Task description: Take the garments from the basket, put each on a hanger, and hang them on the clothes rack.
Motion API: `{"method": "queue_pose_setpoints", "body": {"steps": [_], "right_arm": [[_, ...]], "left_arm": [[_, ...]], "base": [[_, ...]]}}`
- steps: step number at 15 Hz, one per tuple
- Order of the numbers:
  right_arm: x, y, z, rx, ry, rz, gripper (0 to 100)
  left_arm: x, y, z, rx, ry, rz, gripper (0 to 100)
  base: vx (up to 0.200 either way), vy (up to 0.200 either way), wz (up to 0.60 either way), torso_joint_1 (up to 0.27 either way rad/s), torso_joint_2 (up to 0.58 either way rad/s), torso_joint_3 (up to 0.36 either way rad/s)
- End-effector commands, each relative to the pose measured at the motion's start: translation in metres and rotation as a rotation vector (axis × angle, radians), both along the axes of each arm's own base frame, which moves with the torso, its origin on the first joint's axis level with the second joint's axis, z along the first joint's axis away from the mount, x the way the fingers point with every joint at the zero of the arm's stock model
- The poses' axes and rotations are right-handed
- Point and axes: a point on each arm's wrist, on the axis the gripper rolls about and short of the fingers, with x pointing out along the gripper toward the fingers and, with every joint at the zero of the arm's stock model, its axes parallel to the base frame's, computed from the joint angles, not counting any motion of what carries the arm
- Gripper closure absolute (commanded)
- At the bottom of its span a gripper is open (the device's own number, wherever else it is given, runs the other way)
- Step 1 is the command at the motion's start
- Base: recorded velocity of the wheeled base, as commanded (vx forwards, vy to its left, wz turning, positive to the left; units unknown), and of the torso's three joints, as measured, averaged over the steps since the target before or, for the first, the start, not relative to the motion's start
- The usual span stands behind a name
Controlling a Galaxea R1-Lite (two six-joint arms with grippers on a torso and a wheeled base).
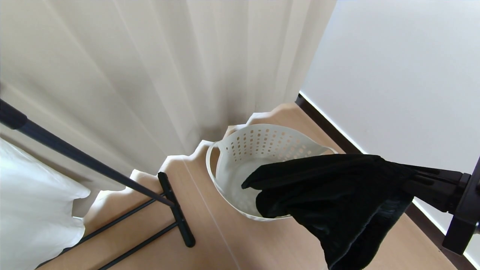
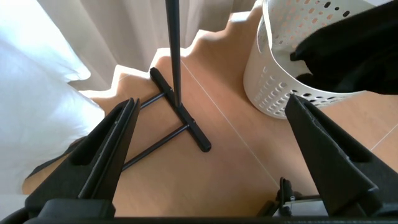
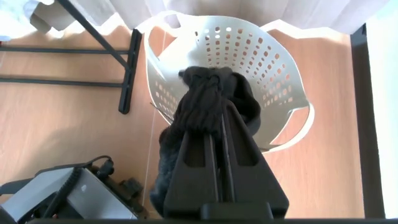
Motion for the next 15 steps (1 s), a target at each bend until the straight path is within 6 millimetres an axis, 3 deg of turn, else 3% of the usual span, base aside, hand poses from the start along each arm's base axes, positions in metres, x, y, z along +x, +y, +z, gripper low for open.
{"method": "queue_pose_setpoints", "body": {"steps": [1,15], "right_arm": [[0.0036,-0.0001,-0.0017,-0.001,0.001,-0.016,100],[0.0125,-0.0034,-0.0039,-0.004,0.015,-0.049,100]], "left_arm": [[0.0,0.0,0.0,0.0,-0.001,0.0,0],[0.0,0.0,0.0,0.0,-0.001,0.0,0]], "base": [[0.0,0.0,0.0,0.002,-0.01,0.178],[0.0,0.0,0.0,0.003,-0.03,0.177]]}}
